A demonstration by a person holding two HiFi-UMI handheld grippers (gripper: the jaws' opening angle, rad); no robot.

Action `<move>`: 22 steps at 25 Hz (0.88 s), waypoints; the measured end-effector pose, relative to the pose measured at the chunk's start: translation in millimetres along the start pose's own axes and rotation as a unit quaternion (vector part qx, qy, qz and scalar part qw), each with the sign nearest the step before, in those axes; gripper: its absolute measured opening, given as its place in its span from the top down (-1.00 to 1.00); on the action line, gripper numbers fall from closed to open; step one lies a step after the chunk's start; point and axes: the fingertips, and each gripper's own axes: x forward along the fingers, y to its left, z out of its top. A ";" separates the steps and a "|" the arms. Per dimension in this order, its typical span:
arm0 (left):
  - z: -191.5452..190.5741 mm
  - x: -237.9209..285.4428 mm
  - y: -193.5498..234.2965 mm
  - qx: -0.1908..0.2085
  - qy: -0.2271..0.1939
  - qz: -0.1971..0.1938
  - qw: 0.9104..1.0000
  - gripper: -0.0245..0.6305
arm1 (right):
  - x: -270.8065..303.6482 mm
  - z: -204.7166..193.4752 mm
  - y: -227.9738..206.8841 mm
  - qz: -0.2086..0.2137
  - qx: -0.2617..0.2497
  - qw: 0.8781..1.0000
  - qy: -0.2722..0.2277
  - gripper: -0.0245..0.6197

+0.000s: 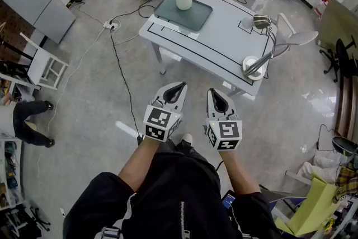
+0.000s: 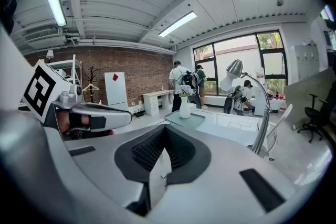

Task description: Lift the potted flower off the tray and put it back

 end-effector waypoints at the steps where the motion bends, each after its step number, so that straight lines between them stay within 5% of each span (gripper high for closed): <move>1: -1.0 0.8 -0.6 0.000 0.000 0.000 1.000 0.90 | -0.1 -1.0 -0.7 0.000 0.000 1.000 0.000 0.90; 22: -13.8 10.6 -5.5 -0.009 0.005 0.032 0.999 0.91 | -8.9 -13.1 -18.5 0.026 0.023 0.999 -0.008 0.90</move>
